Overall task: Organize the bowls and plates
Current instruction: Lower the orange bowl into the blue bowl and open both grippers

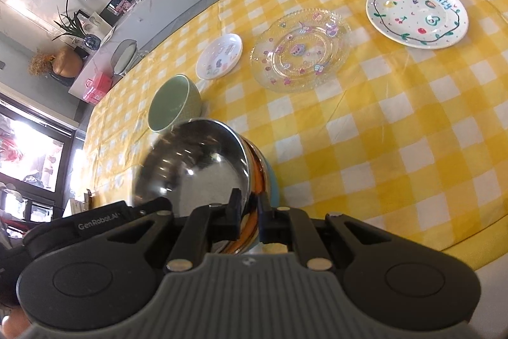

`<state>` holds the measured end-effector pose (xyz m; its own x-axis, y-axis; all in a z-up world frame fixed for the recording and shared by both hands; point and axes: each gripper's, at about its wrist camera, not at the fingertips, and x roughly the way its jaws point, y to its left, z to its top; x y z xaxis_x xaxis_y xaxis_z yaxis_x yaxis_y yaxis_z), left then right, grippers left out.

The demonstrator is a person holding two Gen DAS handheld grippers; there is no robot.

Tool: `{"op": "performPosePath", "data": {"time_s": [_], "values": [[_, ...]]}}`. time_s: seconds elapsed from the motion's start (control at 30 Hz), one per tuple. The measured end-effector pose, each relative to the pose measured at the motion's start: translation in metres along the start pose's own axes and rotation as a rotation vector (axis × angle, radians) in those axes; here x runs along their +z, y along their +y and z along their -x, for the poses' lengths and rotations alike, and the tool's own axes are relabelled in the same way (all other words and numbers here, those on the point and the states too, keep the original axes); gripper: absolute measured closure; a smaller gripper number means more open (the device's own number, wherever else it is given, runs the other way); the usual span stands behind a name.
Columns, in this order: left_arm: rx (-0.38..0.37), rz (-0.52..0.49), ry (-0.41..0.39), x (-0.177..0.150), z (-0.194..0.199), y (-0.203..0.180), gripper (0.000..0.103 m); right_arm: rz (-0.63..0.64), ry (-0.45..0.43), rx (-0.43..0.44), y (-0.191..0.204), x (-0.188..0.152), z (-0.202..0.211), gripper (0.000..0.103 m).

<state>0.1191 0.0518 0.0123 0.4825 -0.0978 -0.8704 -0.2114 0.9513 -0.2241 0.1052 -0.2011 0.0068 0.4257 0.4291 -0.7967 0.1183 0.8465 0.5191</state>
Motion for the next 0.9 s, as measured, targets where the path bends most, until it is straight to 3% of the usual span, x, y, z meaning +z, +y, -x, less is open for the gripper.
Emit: {"op": "performPosePath", "data": {"time_s": [0.57, 0.7, 0.8, 0.9], "values": [[0.025, -0.029, -0.021, 0.003, 0.002, 0.001, 0.093, 0.013, -0.019, 0.003, 0.004, 0.0, 0.004, 0.098], [0.015, -0.006, -0.03, 0.004, 0.005, 0.003, 0.091, -0.003, -0.02, 0.026, 0.001, 0.001, 0.007, 0.091], [0.002, 0.013, -0.048, 0.006, 0.011, 0.007, 0.091, 0.021, -0.046, 0.018, 0.005, 0.0, 0.013, 0.074], [-0.014, 0.013, -0.067, 0.01, 0.02, 0.009, 0.086, 0.041, -0.075, 0.01, 0.009, 0.001, 0.019, 0.073]]}}
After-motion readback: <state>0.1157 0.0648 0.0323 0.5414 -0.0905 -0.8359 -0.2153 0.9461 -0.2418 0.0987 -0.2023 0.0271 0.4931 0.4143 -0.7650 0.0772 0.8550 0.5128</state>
